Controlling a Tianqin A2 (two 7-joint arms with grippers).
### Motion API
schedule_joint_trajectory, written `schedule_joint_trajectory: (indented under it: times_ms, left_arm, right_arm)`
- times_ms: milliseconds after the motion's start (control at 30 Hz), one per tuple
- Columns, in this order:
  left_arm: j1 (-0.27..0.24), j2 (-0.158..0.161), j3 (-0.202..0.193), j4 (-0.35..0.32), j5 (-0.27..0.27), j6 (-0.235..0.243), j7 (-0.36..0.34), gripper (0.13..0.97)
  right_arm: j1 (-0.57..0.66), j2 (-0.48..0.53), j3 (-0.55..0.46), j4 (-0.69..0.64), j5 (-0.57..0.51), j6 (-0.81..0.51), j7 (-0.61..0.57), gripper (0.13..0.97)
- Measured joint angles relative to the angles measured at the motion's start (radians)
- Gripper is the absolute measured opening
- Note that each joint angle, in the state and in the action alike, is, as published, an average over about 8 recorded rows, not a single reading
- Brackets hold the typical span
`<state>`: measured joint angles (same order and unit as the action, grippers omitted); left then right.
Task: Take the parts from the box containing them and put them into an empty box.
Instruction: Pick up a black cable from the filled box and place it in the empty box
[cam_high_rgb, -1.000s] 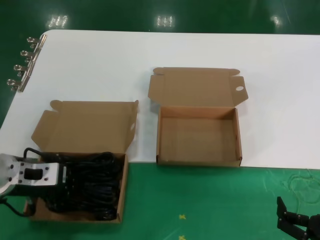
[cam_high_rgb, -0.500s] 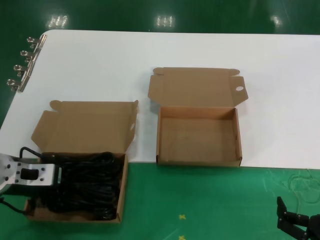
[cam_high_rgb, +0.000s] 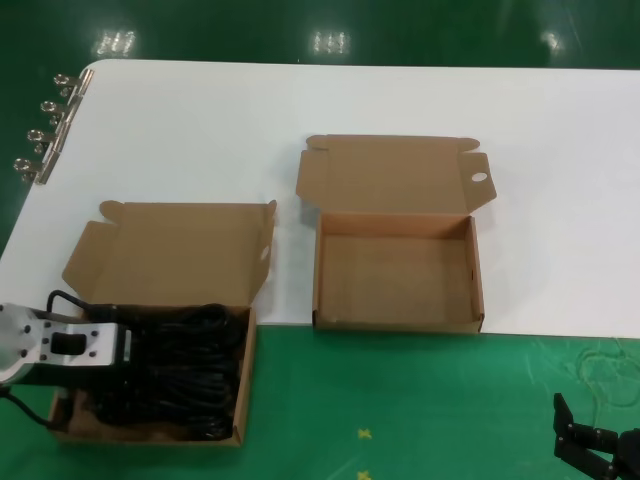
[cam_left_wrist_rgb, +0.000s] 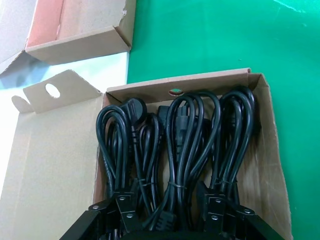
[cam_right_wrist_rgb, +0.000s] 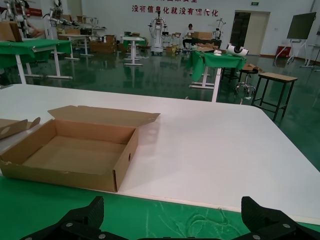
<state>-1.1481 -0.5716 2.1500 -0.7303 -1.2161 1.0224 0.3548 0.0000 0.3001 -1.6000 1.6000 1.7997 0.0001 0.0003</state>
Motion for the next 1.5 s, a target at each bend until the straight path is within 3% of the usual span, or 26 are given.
schedule_joint_trajectory:
  times_ms: [200, 533, 767, 867, 1167, 1500]
  left_arm:
    - [-0.02, 0.033, 0.0, 0.07, -0.013, -0.015, 0.042, 0.448]
    - [-0.05, 0.067, 0.008, 0.154, -0.021, -0.024, 0.079, 0.366]
    - [-0.052, 0.074, 0.013, 0.176, -0.022, -0.029, 0.091, 0.258]
    - [-0.049, 0.073, 0.014, 0.172, -0.023, -0.028, 0.09, 0.258]
    - [-0.028, 0.037, 0.01, 0.08, -0.027, -0.008, 0.045, 0.21]
    - [0.009, -0.036, -0.009, -0.124, -0.036, 0.036, -0.056, 0.207]
  right_arm:
    - [0.0, 0.0, 0.0, 0.0, 0.0, 0.0, 0.0, 0.966]
    - [0.0, 0.0, 0.0, 0.0, 0.0, 0.0, 0.0, 0.966]
    - [0.0, 0.0, 0.0, 0.0, 0.0, 0.0, 0.0, 0.966]
    - [0.0, 0.0, 0.0, 0.0, 0.0, 0.0, 0.0, 0.966]
    - [0.0, 0.0, 0.0, 0.0, 0.0, 0.0, 0.0, 0.966]
    - [0.0, 0.0, 0.0, 0.0, 0.0, 0.0, 0.0, 0.966]
